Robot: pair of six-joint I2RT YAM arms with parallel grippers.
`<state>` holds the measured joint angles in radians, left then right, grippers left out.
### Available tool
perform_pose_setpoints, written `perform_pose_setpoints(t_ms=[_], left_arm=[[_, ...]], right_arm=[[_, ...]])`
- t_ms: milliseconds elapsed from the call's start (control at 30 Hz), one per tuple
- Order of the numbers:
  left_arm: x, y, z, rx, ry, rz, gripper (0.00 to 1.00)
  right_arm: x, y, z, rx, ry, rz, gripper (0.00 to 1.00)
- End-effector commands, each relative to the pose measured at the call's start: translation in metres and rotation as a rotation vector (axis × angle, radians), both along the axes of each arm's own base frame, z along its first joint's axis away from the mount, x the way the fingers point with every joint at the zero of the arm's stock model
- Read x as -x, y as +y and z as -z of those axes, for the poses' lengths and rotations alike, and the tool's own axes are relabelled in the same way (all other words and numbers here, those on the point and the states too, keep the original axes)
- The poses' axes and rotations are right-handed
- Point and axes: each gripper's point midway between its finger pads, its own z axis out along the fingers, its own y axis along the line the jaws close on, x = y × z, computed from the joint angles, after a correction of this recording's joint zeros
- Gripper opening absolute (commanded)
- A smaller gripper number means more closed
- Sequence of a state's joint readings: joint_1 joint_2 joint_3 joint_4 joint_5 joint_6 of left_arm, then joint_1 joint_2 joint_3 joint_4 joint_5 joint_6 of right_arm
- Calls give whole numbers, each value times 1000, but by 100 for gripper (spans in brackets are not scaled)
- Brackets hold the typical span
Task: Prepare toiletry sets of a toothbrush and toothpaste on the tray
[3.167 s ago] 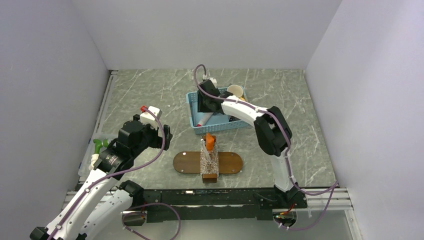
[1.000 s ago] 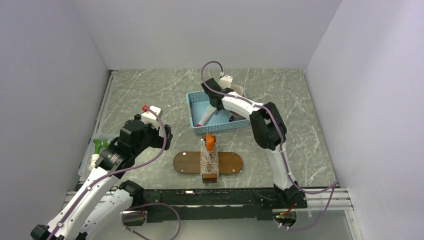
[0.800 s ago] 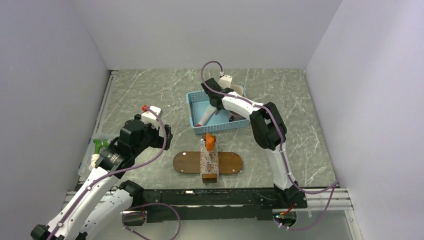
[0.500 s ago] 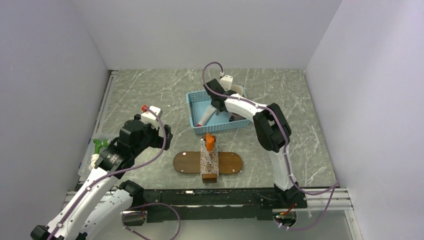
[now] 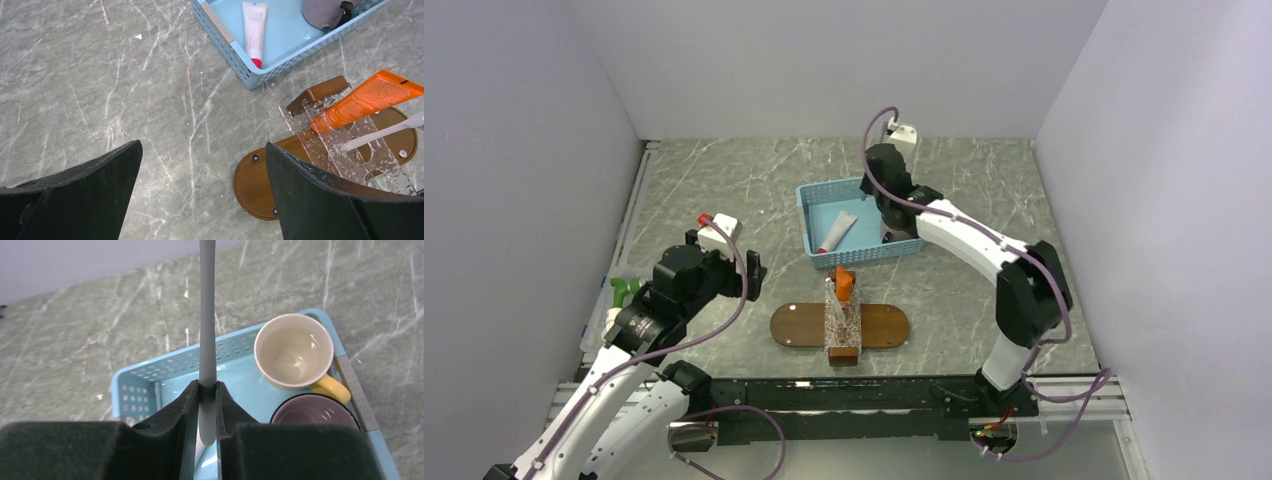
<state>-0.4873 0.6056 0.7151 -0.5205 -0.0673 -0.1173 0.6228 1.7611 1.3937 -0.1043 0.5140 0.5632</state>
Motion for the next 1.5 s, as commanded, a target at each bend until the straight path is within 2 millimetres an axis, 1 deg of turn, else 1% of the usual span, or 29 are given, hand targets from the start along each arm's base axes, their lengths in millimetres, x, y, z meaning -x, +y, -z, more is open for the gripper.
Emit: perform_pose_setpoints(t_ms=[0,67,133,200,333,400,500,633,733,867,967,1100,1167,1367,1467], left_arm=[[-4,3,-30,52,-63,-39,99],[-1,0,-42,79,-81,-24,99],[4,-6,-57,114,-107,22,99],[10,-13,-72,152,-126,60,99],[23,-27,-99,223,-119,142,99],[32,-37,-115,267,-119,208,99],[46,-53,-133,352,-109,298,99],[66,-71,-155,470,-75,415,99],[85,-86,-172,574,-54,533,99],[102,-93,-191,692,-35,606,99],[108,-97,-197,757,-29,637,99],[107,-100,-199,808,-15,651,99],[106,-104,-198,826,1,663,99],[112,-111,-198,838,8,751,99],[116,-115,-195,844,23,799,99]], right_arm=[[17,-3,-69,-40,-184,-88,0],[35,-7,-89,-53,-229,-149,0],[57,-10,-108,-74,-276,-218,0],[79,-10,-122,-100,-306,-292,0],[126,1,-146,-151,-290,-495,0],[151,5,-163,-197,-313,-587,0],[185,12,-180,-263,-339,-720,0],[226,24,-198,-357,-340,-902,0],[251,31,-208,-446,-333,-1003,0],[283,46,-222,-560,-348,-1124,0],[309,60,-231,-613,-356,-1189,0],[331,76,-246,-686,-377,-1231,0],[335,81,-251,-724,-386,-1227,0],[328,92,-255,-778,-391,-1172,0],[329,100,-256,-805,-384,-1199,0]])
